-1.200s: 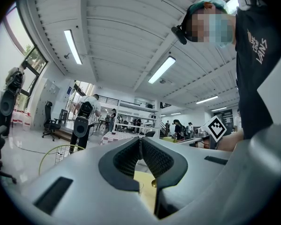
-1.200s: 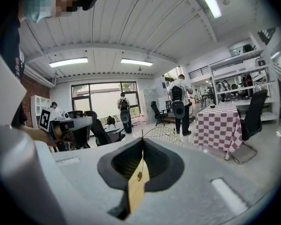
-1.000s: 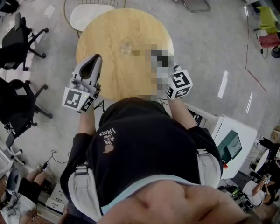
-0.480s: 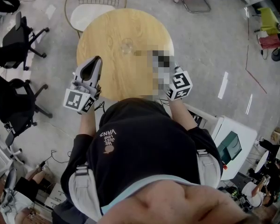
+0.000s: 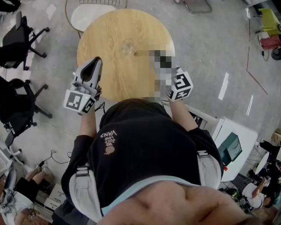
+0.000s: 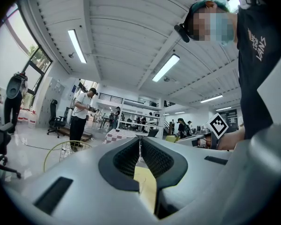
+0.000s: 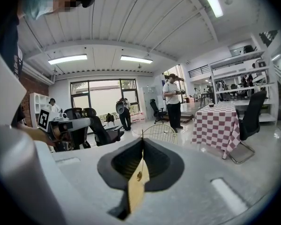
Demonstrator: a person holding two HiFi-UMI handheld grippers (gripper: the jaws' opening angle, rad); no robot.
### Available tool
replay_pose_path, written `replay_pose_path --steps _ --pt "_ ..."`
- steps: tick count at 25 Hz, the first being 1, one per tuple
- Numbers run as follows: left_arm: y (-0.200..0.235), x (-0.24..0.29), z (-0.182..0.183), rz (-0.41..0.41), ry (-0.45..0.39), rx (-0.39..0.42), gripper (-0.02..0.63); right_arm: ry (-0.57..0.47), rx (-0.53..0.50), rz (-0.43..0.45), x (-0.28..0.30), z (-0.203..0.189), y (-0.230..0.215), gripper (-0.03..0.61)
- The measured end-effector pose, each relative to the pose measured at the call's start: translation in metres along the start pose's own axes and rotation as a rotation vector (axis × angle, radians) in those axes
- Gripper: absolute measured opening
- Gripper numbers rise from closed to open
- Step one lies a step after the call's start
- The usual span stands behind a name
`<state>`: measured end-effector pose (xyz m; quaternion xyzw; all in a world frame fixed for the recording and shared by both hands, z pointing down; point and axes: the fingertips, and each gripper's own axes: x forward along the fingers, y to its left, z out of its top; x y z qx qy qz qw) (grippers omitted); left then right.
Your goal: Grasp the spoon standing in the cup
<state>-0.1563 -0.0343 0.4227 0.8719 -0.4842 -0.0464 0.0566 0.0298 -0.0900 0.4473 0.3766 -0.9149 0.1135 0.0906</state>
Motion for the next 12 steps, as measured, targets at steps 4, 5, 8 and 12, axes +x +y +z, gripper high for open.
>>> replay_pose_path --steps 4,5,8,12 --pt "-0.0012 0.0009 0.0006 -0.002 -0.002 0.0 0.015 0.001 -0.002 -0.002 -0.0008 0.0004 -0.0007 0.002" --pt "-0.0019 0.0009 0.0007 -0.003 -0.002 0.001 0.015 0.0 -0.002 -0.002 -0.0016 0.0006 -0.0008 0.002" --pt "-0.0041 0.0006 0.0007 -0.003 0.0 0.001 0.015 -0.002 0.001 0.0 -0.0039 0.0007 -0.0005 0.002" --pt "-0.0069 0.0015 0.001 -0.004 0.0 0.002 0.015 -0.003 -0.002 0.004 -0.006 0.001 -0.0005 0.002"
